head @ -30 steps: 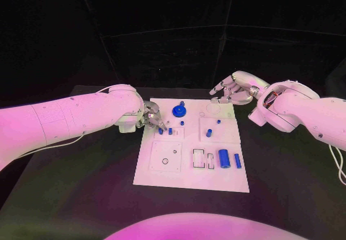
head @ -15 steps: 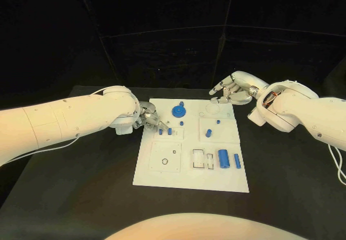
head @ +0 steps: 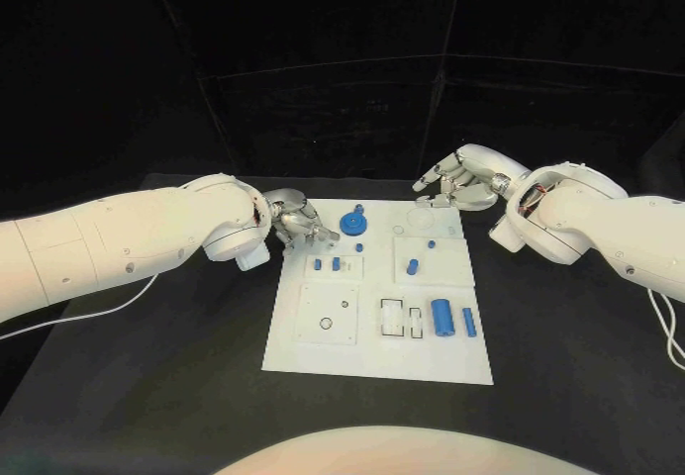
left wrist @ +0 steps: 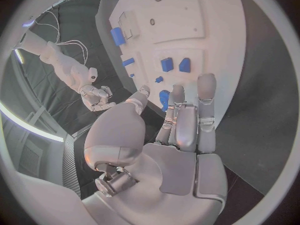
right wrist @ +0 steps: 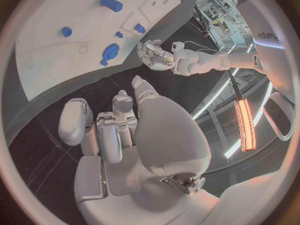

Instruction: Assemble the parts on the task board

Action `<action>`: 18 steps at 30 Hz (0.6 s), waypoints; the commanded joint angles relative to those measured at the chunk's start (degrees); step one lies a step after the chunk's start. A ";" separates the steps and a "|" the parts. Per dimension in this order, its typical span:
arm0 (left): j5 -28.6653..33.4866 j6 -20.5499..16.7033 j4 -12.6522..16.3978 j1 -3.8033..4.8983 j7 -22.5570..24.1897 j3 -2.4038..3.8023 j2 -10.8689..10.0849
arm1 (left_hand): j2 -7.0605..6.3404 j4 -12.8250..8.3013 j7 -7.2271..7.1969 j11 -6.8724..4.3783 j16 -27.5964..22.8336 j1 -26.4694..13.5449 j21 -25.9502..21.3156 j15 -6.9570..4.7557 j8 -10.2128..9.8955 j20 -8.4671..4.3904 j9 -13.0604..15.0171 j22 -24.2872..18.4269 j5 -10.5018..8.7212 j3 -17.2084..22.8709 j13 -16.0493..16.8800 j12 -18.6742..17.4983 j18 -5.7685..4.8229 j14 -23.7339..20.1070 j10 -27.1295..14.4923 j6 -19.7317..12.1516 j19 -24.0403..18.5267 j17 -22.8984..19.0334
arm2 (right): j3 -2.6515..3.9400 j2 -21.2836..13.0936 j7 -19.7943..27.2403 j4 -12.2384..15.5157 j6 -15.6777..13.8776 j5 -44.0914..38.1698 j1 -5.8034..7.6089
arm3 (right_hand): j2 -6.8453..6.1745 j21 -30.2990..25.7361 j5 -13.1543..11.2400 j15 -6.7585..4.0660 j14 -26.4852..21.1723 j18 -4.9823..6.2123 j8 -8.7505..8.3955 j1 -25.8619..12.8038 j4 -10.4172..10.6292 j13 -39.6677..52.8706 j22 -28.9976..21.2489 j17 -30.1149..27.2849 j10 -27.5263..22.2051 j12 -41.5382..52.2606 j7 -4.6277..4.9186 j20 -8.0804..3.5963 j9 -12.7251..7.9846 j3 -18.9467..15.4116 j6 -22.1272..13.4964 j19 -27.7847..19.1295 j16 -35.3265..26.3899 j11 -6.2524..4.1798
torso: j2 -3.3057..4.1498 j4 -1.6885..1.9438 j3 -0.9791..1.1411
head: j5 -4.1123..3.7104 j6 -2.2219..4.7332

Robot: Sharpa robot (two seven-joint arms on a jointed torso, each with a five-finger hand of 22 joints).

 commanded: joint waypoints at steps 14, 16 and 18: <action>-22.23 -11.00 -3.20 -0.73 22.15 -1.11 5.85 | -2.42 -13.09 1.55 2.73 -31.84 18.15 -14.50 2.00 -9.49 2.37 -11.13 -11.17 0.00 9.08 -15.06 -17.44 1.16 -15.47 -8.49 3.94 -6.07 -26.39 | 0.01 0.30 0.75 -0.19 -0.06 0.17 0.07 | 0.41 -0.17 0.00 0.14 5.97 1.04 0.17 -0.26 0.41 -0.06 -0.08 15.08 -0.49 -0.22 0.21 -0.06 -0.08 0.02 -0.24 -0.48 0.16 0.09 | 0.08 -0.16 0.02 | -0.41 1.18; -25.25 -10.30 -3.98 -0.78 21.66 -1.29 6.70 | -3.01 -12.93 1.34 2.65 -31.01 17.75 -14.21 2.00 -10.32 2.29 -12.03 -11.21 0.02 8.38 -16.04 -18.34 1.18 -13.97 -8.76 4.44 -4.82 -26.51 | 0.01 0.35 0.80 -0.21 -0.13 0.17 0.07 | 0.41 -0.17 0.00 0.14 5.97 1.04 0.17 -0.26 0.41 -0.06 -0.08 15.08 -0.49 -0.22 0.21 -0.06 -0.08 0.02 -0.24 -0.48 0.16 0.09 | 0.08 -0.16 -0.04 | -0.58 1.21; -27.66 -9.57 -5.01 -0.83 21.22 -1.60 7.71 | -3.34 -12.69 0.98 2.40 -28.87 17.61 -13.81 1.76 -11.33 2.11 -13.22 -11.24 0.02 7.58 -17.25 -19.15 1.19 -11.91 -8.53 5.33 -3.15 -25.74 | 0.01 0.35 0.84 -0.21 -0.22 0.17 0.07 | 0.44 -0.23 0.03 0.14 5.97 1.06 0.16 -0.19 0.39 -0.16 -0.18 15.08 -0.57 -0.34 0.21 -0.06 -0.09 0.05 -0.26 -0.54 0.16 0.08 | 0.08 -0.11 -0.02 | -0.63 1.30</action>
